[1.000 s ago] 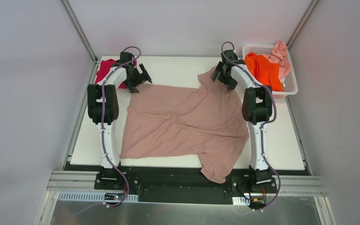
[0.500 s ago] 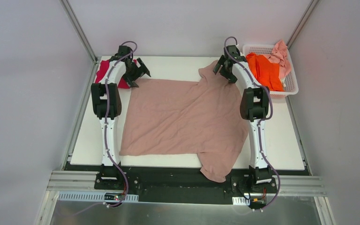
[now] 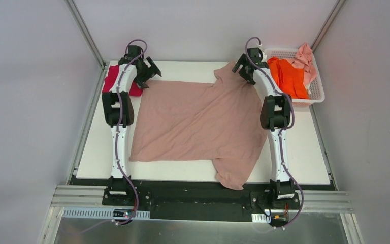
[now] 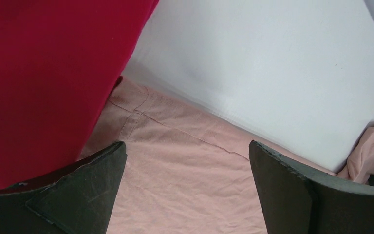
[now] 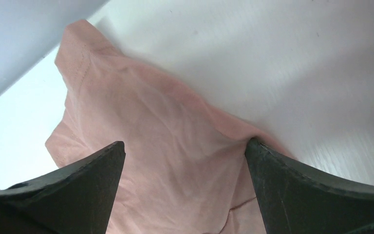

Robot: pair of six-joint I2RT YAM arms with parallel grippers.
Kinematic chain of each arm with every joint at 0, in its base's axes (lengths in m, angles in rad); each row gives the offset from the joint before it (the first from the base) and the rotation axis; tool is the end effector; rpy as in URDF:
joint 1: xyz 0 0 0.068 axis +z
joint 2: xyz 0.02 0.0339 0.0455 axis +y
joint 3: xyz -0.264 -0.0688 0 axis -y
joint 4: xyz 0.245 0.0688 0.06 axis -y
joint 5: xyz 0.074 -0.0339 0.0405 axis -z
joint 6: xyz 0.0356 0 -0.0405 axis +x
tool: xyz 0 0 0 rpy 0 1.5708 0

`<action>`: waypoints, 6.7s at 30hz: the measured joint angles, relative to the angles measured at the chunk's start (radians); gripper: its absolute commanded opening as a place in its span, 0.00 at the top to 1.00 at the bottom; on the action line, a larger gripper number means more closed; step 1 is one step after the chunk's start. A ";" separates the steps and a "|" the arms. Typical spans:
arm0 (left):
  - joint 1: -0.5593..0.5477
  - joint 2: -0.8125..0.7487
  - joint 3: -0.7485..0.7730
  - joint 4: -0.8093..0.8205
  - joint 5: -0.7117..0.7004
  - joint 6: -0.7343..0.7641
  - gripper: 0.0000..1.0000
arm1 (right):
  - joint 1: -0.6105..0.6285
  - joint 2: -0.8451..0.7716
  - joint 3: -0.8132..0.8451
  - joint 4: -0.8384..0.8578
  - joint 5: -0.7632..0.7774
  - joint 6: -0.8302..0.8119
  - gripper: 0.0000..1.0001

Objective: Fold and stack the t-shirts
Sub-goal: Flatten out the tshirt, then grab the side of the flattened tshirt closest away from the robot with both arms, then fold the flattened tshirt in 1/3 of the way

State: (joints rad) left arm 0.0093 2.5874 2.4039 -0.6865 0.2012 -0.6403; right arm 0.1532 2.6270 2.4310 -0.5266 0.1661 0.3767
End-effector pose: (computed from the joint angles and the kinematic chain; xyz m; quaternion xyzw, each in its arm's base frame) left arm 0.5666 -0.0018 0.1835 -0.2655 0.8966 -0.1956 0.2954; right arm 0.5777 0.0832 0.1824 0.1352 0.8988 0.0344 0.4156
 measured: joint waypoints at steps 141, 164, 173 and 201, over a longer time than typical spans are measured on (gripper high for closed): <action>-0.056 -1.193 -1.527 0.220 -0.424 -0.343 1.00 | 0.356 -1.153 -1.235 -0.192 0.082 0.027 1.00; -0.056 -1.109 -1.430 0.273 -0.544 -0.325 1.00 | 0.280 -1.011 -1.120 -0.196 0.136 0.009 1.00; -0.056 -0.992 -1.378 0.310 -0.527 -0.285 0.98 | 0.255 -0.935 -1.068 -0.198 0.137 0.007 1.00; -0.072 -1.061 -1.315 0.315 -0.372 -0.126 0.01 | 0.108 -0.910 -1.111 -0.038 -0.161 0.040 0.01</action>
State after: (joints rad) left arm -0.0624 1.5269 1.0889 -0.3717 -0.1711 -0.7662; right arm 0.2611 1.7172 1.3197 -0.5648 0.0051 0.4168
